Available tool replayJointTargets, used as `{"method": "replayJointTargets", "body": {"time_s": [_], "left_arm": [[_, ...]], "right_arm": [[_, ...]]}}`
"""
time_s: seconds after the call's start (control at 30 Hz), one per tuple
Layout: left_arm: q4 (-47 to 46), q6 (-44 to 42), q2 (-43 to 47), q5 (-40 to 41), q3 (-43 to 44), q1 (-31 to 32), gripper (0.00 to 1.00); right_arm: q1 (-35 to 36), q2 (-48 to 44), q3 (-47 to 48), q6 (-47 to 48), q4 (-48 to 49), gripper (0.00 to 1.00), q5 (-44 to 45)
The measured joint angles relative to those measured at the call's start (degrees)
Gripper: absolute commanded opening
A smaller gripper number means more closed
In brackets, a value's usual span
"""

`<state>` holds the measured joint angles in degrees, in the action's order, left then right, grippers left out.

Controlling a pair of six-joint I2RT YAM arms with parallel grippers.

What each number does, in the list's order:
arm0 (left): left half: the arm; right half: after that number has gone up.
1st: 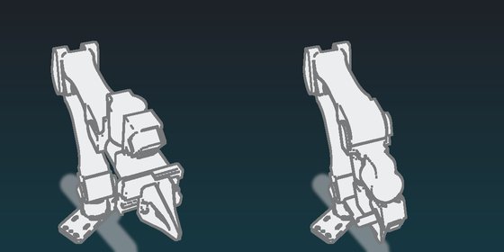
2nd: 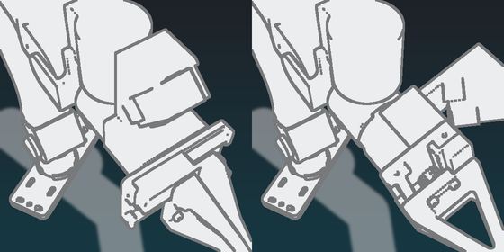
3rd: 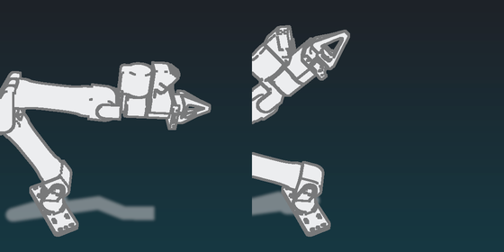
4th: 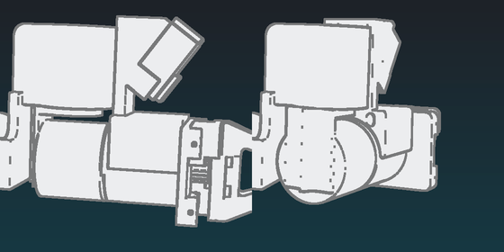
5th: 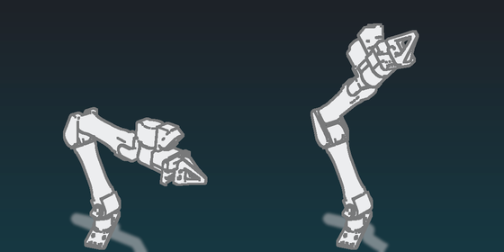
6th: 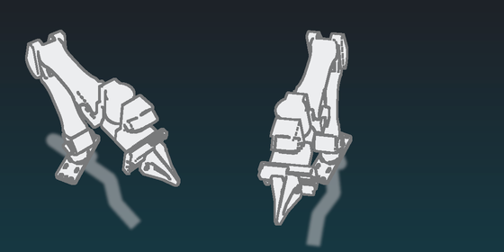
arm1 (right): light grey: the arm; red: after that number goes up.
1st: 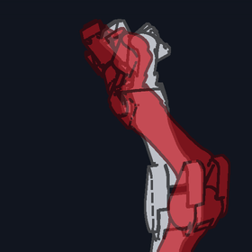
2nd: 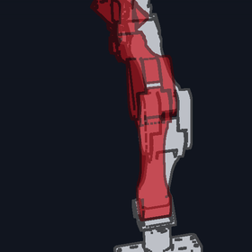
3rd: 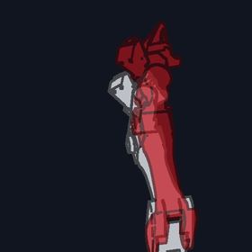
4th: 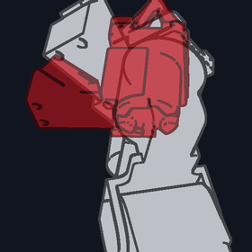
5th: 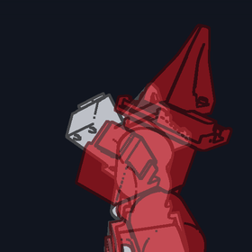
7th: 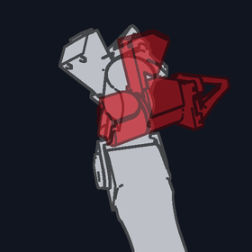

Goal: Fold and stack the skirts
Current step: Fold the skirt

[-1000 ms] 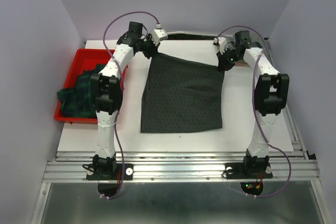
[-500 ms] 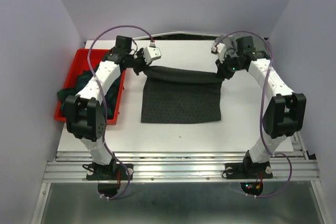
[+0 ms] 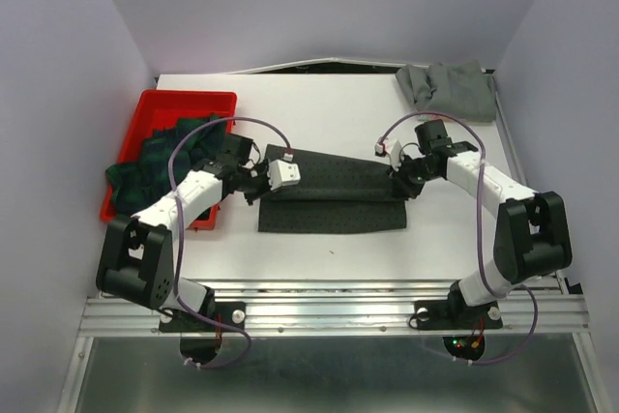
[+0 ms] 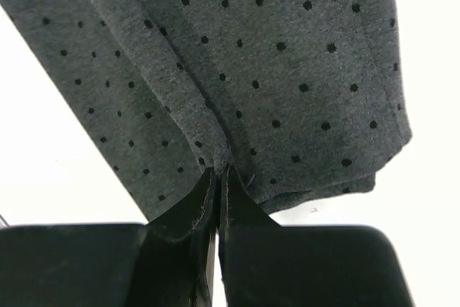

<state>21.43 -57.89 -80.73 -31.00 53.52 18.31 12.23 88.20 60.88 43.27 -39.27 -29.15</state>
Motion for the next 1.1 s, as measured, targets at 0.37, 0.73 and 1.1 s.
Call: {"method": "replayJointTargets", "body": {"time_s": [0.37,0.73,1.1], "left_arm": [[-6.75,6.51,-10.73,7.04,-0.59,2.73,0.0],[-1.86,7.98,-7.08,8.74,10.73,2.4,0.0],[6.71,4.94,7.89,6.25,6.32,5.05,0.0]], "right_arm": [[0.61,5.62,-1.16,-4.59,5.29,0.01,3.28],[0.61,2.08,9.31,-5.11,3.13,0.01,6.38],[1.68,-10.8,0.9,-1.38,-0.59,0.01,5.62]]}}
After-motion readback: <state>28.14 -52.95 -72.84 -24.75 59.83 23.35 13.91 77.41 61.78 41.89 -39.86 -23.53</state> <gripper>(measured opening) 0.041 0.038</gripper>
